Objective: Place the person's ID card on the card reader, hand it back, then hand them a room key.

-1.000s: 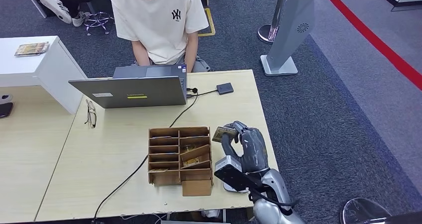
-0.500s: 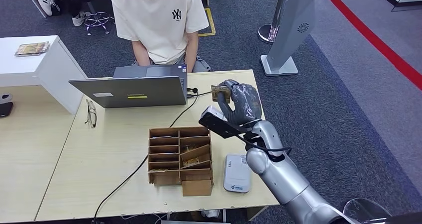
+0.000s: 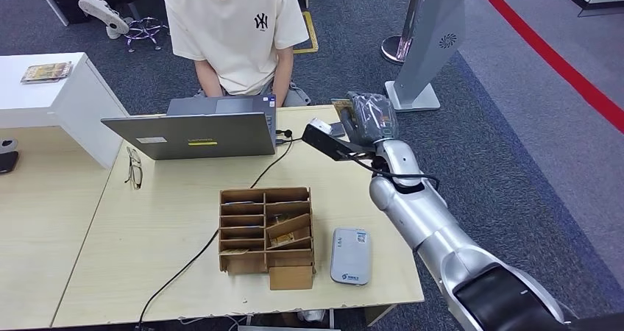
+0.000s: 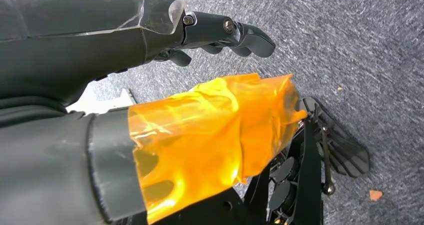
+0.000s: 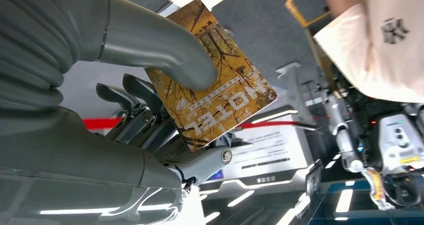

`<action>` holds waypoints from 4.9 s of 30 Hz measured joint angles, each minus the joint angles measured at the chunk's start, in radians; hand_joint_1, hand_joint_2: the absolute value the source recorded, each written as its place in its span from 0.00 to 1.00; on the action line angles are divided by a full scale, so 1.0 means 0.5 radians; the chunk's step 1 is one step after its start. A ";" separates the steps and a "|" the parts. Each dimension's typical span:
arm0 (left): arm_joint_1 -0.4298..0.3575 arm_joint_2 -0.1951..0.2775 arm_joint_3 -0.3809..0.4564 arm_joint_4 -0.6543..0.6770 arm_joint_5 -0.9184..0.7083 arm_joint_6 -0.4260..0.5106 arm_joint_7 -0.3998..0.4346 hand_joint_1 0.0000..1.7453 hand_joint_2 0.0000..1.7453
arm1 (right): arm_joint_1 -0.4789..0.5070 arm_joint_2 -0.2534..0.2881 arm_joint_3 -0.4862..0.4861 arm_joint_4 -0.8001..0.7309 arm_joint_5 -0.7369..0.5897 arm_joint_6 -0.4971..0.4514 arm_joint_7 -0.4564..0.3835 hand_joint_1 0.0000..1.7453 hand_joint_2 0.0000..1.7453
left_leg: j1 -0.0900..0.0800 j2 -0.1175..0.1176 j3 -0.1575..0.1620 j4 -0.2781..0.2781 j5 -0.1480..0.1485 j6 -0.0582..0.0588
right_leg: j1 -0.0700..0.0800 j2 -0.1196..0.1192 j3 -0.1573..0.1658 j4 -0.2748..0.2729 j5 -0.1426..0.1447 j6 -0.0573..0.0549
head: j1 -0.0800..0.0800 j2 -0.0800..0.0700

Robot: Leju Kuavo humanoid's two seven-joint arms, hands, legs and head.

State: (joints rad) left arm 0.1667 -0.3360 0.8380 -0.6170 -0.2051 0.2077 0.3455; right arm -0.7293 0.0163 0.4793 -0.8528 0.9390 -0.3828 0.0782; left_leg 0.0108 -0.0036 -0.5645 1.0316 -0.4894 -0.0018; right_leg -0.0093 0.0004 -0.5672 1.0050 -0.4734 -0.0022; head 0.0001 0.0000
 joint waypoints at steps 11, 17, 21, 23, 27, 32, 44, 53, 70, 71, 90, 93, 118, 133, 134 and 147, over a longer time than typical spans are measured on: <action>-0.038 0.000 0.161 0.039 -0.126 -0.035 -0.007 0.00 0.00 | -0.140 0.025 -0.031 0.246 0.175 -0.019 0.045 1.00 1.00 | 0.000 0.000 0.000 0.000 0.000 0.000 | 0.000 0.001 -0.001 0.000 0.000 0.000 | 0.000 0.000; -0.043 0.000 0.201 0.055 -0.163 -0.041 -0.023 0.00 0.00 | -0.140 0.058 -0.075 0.245 0.111 -0.044 -0.021 1.00 1.00 | 0.000 0.001 0.000 0.000 0.000 0.000 | 0.000 0.001 -0.001 0.000 0.000 0.000 | 0.000 0.000; -0.049 0.000 0.227 0.067 -0.186 -0.054 -0.030 0.00 0.00 | -0.140 0.088 -0.115 0.243 0.009 -0.043 -0.092 1.00 1.00 | 0.000 0.001 0.000 0.000 0.000 0.000 | 0.000 0.001 -0.001 0.000 0.000 0.000 | 0.000 0.000; -0.051 0.000 0.237 0.072 -0.189 -0.059 -0.039 0.00 0.00 | -0.138 0.111 -0.150 0.237 -0.120 -0.021 -0.156 1.00 1.00 | 0.000 0.001 0.000 0.000 0.000 0.000 | 0.000 0.001 -0.001 0.000 0.000 0.000 | 0.000 0.000; -0.059 0.000 0.259 0.093 -0.187 -0.062 -0.070 0.00 0.00 | -0.131 0.173 -0.262 0.223 -0.500 0.102 -0.294 1.00 1.00 | 0.000 0.001 0.000 0.000 0.000 0.000 | 0.000 0.001 -0.001 0.000 0.000 0.000 | 0.000 0.000; -0.062 0.000 0.280 0.105 -0.189 -0.072 -0.088 0.00 0.00 | -0.130 0.211 -0.334 0.223 -0.640 0.131 -0.344 1.00 1.00 | 0.000 0.001 0.000 0.000 0.000 0.000 | 0.000 0.001 -0.001 0.000 0.000 0.000 | 0.000 0.000; -0.069 0.000 0.335 0.116 -0.231 -0.105 -0.090 0.00 0.00 | -0.128 0.247 -0.352 0.266 -0.682 0.158 -0.344 1.00 1.00 | 0.000 0.001 0.000 0.000 0.000 0.000 | 0.000 0.002 -0.002 0.000 0.000 -0.001 | 0.000 0.000; -0.083 0.000 0.387 0.119 -0.264 -0.122 -0.108 0.00 0.00 | -0.127 0.255 -0.329 0.297 -0.624 0.131 -0.319 0.83 1.00 | 0.000 0.001 0.000 0.000 0.000 -0.001 | 0.000 0.002 -0.002 0.000 0.001 -0.001 | 0.000 0.000; -0.121 0.000 0.486 0.137 -0.330 -0.133 -0.111 0.00 0.00 | -0.101 0.255 -0.193 0.411 -0.446 0.111 -0.219 0.00 1.00 | 0.000 0.001 0.000 0.000 0.000 -0.001 | 0.000 0.002 -0.002 0.000 0.001 -0.001 | 0.000 0.000; -0.122 0.000 0.487 0.139 -0.331 -0.133 -0.111 0.00 0.00 | -0.098 0.255 -0.189 0.415 -0.441 0.111 -0.219 0.00 1.00 | 0.000 0.001 0.000 0.000 0.000 -0.001 | 0.000 0.003 -0.002 0.000 0.001 -0.001 | 0.000 0.000; -0.170 0.001 0.565 0.290 -0.172 -0.088 -0.306 0.00 0.00 | 0.482 0.261 -0.211 -0.474 -1.203 0.145 -0.653 0.00 1.00 | 0.000 0.000 -0.001 0.000 0.000 -0.001 | 0.000 0.002 -0.003 0.000 0.000 0.000 | 0.000 0.000; -0.178 0.002 0.568 0.329 -0.115 -0.075 -0.345 0.00 0.00 | 0.659 0.258 -0.202 -0.764 -1.318 0.132 -0.728 0.00 1.00 | 0.000 0.001 -0.001 0.000 -0.001 0.000 | 0.000 0.002 -0.004 0.000 0.000 0.000 | -0.001 0.000; -0.221 0.015 0.571 0.518 0.197 0.045 -0.472 0.00 0.00 | 1.440 0.119 0.204 -1.617 -1.370 0.020 -0.834 0.00 1.00 | 0.000 0.003 -0.001 0.000 -0.001 0.000 | 0.000 0.002 -0.003 0.000 0.000 0.000 | 0.000 0.000; -0.225 0.017 0.563 0.530 0.244 0.082 -0.459 0.00 0.00 | 1.458 0.063 0.396 -1.549 -1.170 -0.083 -0.782 0.90 1.00 | 0.000 0.004 -0.001 0.000 -0.001 0.000 | 0.000 0.002 -0.002 0.000 0.000 0.000 | 0.000 0.000; -0.225 0.017 0.562 0.530 0.245 0.084 -0.455 0.00 0.00 | 1.458 0.060 0.403 -1.546 -1.148 -0.095 -0.773 0.72 1.00 | 0.000 0.004 -0.001 0.000 -0.001 0.000 | 0.000 0.002 -0.002 0.000 0.000 0.000 | 0.000 0.000; -0.229 0.019 0.523 0.530 0.285 0.128 -0.403 0.00 0.00 | 1.461 0.042 0.449 -1.492 -0.524 -0.330 -0.523 0.06 1.00 | 0.000 0.004 -0.001 0.000 -0.001 0.000 | 0.000 0.002 -0.002 0.000 0.000 0.000 | 0.000 0.000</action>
State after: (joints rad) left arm 0.0521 -0.3265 1.0998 -0.3521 -0.0625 0.2716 0.1442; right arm 0.0010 0.0371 0.7037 -1.5987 0.6768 -0.5481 -0.1831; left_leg 0.0109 -0.0016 -0.5648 1.0315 -0.4897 -0.0018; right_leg -0.0091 0.0014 -0.5683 1.0047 -0.4734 -0.0024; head 0.0001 0.0000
